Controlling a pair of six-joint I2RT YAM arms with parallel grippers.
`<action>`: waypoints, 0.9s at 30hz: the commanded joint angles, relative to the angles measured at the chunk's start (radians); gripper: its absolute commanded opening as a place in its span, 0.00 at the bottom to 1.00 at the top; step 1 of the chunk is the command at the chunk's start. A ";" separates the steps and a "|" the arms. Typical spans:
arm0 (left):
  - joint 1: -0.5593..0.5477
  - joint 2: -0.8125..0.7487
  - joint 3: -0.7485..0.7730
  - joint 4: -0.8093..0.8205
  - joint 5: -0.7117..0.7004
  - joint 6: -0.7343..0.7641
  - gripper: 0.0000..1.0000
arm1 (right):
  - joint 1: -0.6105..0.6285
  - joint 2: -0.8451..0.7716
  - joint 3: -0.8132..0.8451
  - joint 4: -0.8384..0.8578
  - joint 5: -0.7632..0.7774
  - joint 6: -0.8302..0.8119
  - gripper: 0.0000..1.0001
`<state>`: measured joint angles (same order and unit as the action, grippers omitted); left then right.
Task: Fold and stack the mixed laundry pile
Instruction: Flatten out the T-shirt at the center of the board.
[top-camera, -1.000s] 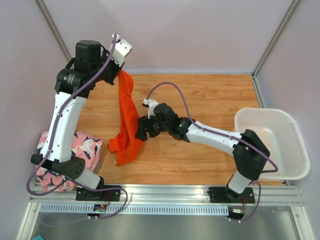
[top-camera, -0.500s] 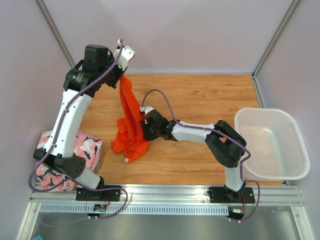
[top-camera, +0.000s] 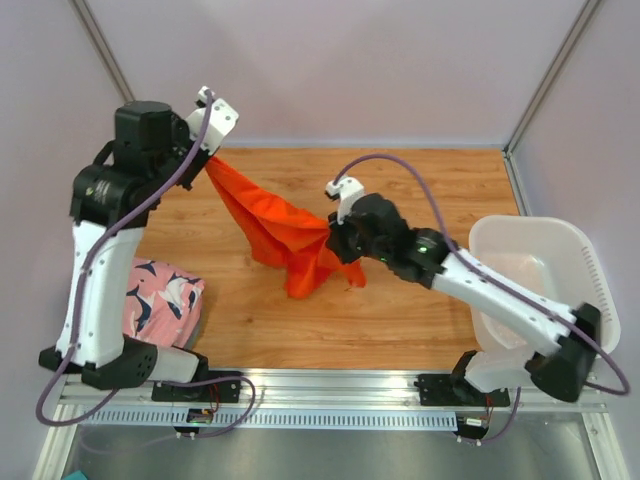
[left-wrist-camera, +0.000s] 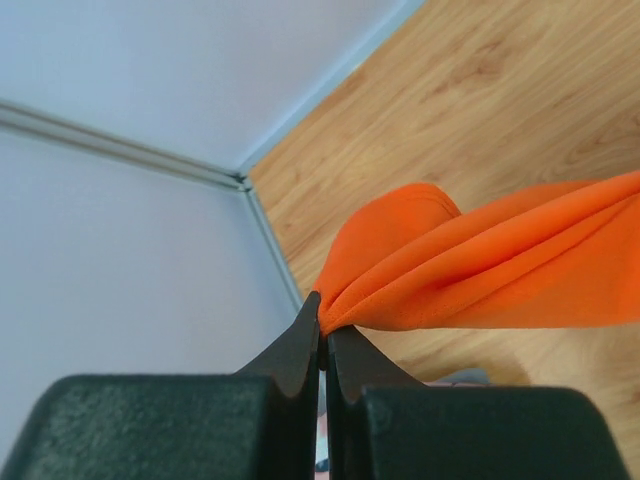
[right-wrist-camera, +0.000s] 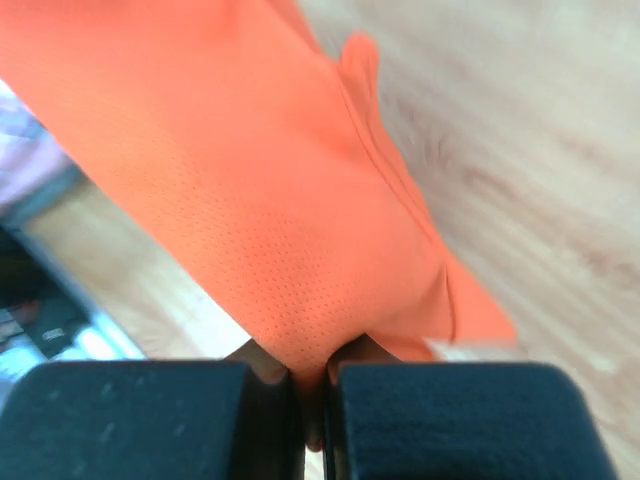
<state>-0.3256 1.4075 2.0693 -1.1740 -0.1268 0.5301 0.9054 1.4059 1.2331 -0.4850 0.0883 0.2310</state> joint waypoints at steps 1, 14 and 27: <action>0.000 -0.129 0.077 -0.120 -0.097 0.050 0.00 | 0.007 -0.215 0.107 -0.275 -0.060 -0.116 0.00; 0.000 -0.197 0.026 -0.101 0.038 0.024 0.00 | -0.089 -0.323 0.384 -0.482 -0.159 -0.205 0.00; 0.034 0.570 0.055 0.405 -0.291 0.037 0.64 | -0.456 0.447 0.555 -0.141 0.056 -0.141 0.54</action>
<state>-0.2981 1.8786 2.0155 -0.8772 -0.2600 0.5789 0.4847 1.7279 1.6409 -0.6811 0.0345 0.0395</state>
